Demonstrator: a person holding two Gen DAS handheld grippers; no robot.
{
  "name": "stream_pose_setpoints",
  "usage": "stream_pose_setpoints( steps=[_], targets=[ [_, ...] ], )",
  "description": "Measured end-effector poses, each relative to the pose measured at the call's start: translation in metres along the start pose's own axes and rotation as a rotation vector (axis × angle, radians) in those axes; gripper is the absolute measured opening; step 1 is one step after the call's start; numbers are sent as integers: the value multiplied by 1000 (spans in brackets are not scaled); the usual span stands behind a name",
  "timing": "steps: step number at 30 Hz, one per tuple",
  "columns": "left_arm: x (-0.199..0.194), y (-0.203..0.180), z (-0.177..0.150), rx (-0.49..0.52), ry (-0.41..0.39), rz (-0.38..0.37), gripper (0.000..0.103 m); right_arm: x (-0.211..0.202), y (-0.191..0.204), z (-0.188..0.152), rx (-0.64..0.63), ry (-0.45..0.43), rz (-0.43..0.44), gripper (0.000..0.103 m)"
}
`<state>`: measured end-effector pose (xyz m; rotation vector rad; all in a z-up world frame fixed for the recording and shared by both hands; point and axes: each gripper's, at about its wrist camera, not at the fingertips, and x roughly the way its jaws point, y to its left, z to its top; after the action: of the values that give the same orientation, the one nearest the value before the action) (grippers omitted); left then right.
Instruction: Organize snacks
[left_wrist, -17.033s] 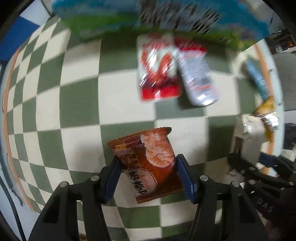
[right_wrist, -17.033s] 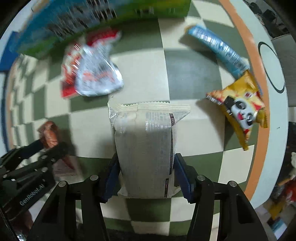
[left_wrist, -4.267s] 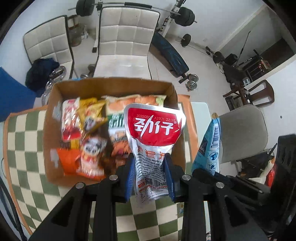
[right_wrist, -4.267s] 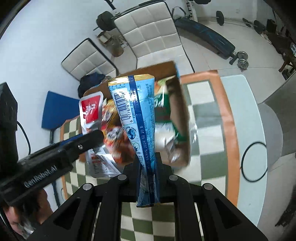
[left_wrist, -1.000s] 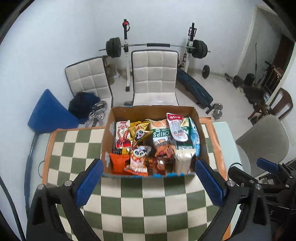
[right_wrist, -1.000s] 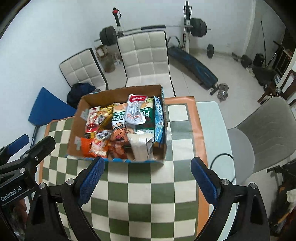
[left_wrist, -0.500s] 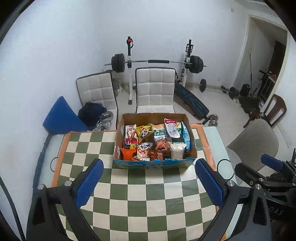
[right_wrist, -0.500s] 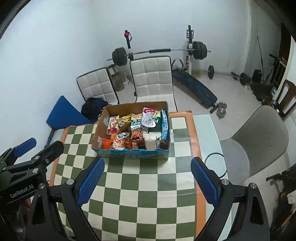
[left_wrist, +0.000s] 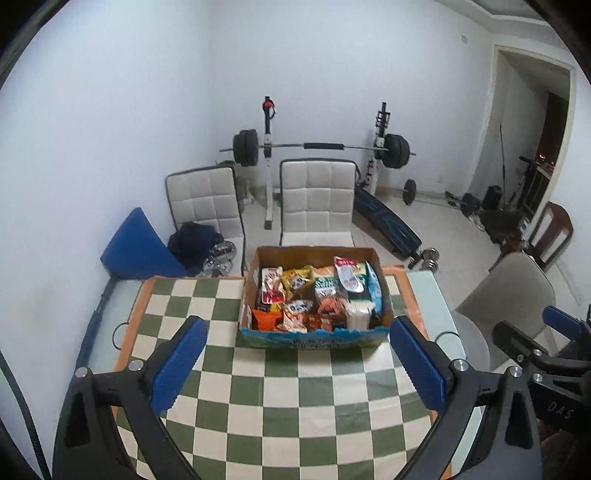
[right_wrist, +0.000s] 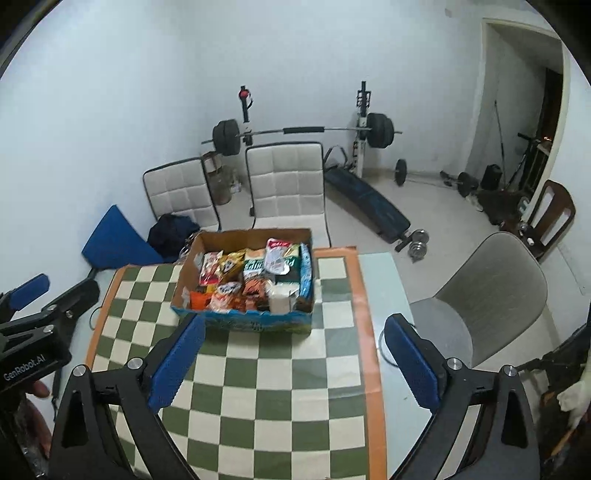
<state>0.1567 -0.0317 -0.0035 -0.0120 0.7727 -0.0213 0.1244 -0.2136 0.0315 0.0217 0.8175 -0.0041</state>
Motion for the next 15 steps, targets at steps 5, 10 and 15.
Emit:
stream_pose_setpoints(
  steps=[5,10,15],
  targets=[
    [11,5,5,-11,-37,32,103,12,0,7,1,-32,-39,101],
    [25,7,5,-6,-31,52,103,29,0,11,-2,-32,-57,102],
    [37,7,1,-3,-15,61,103,43,1,13,-7,-15,-56,102]
  ],
)
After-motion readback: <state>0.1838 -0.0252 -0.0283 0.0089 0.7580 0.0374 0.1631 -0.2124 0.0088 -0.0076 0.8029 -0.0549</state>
